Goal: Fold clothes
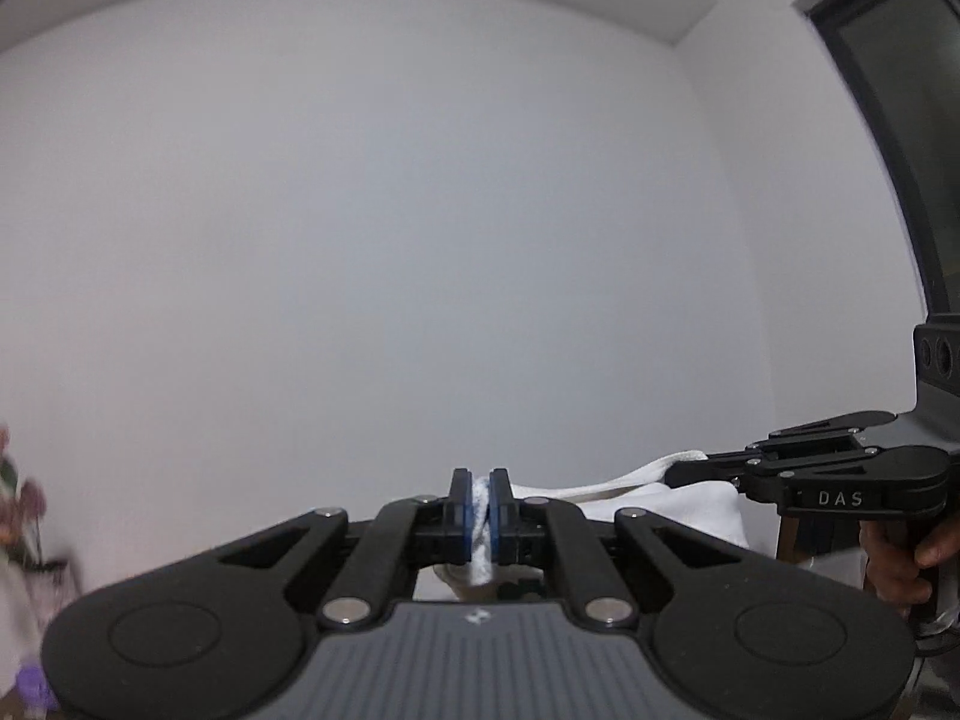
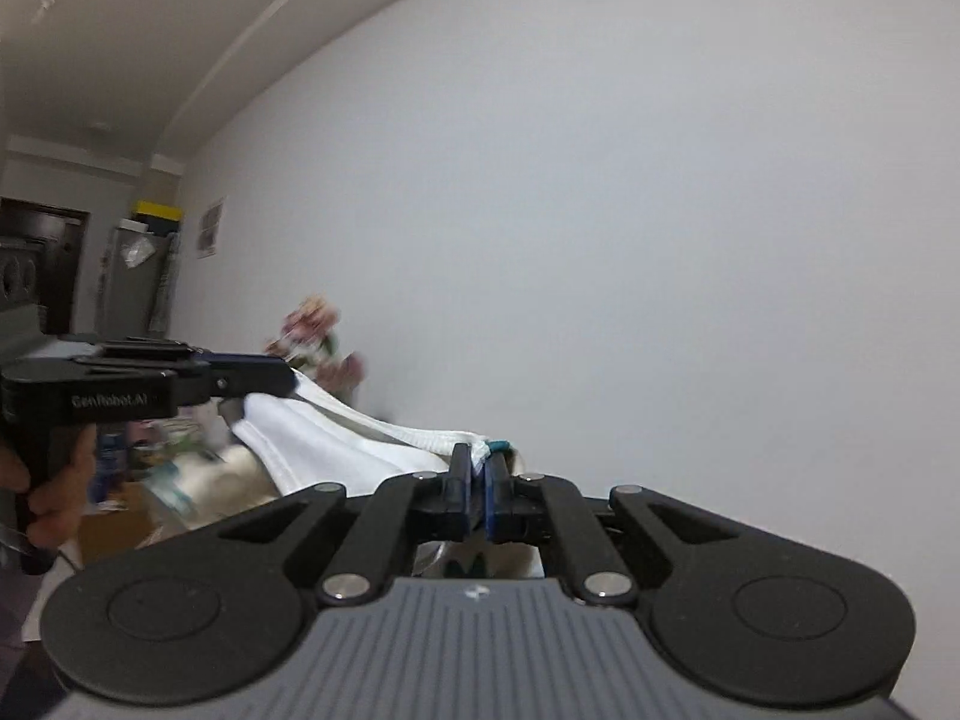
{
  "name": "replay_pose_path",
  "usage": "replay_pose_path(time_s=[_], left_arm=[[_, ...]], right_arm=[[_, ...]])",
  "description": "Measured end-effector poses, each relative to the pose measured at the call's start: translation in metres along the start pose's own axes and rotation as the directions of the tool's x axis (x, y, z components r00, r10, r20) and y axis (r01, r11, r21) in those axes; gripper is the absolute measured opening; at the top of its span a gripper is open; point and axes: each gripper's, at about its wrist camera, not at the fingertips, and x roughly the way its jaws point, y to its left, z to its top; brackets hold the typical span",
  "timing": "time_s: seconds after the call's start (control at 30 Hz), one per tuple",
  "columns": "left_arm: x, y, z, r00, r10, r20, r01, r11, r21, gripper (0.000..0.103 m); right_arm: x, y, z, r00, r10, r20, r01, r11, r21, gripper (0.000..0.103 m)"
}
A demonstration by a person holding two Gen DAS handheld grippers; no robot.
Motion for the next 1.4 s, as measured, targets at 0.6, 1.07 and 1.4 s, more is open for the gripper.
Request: replay_pose_path(time_s=[0.6,1.07,1.4], left_arm=[[0.281,0.03,-0.136,0.845,0.059,-0.531,-0.125,0.988,-0.088,0.061],[0.093,-0.046,-0.303,0.684,-0.195,-0.703,-0.121,0.92,-0.373,0.075],[0.061,-0.032,-0.292,0.757,-0.094,-0.647,-0.19,0.915,-0.356,0.006]], right_arm=[[0.235,-0.146,-0.098,0.847,-0.234,-0.478,0.321,0.941,0.108,0.037],[0.07,-0.045,-0.311,0.687,0.023,-0.726,0.025,0.998,0.056,0.062],[0.026,-0.074,-0.295,0.778,0.08,-0.623,0.169,0.929,0.33,0.007]])
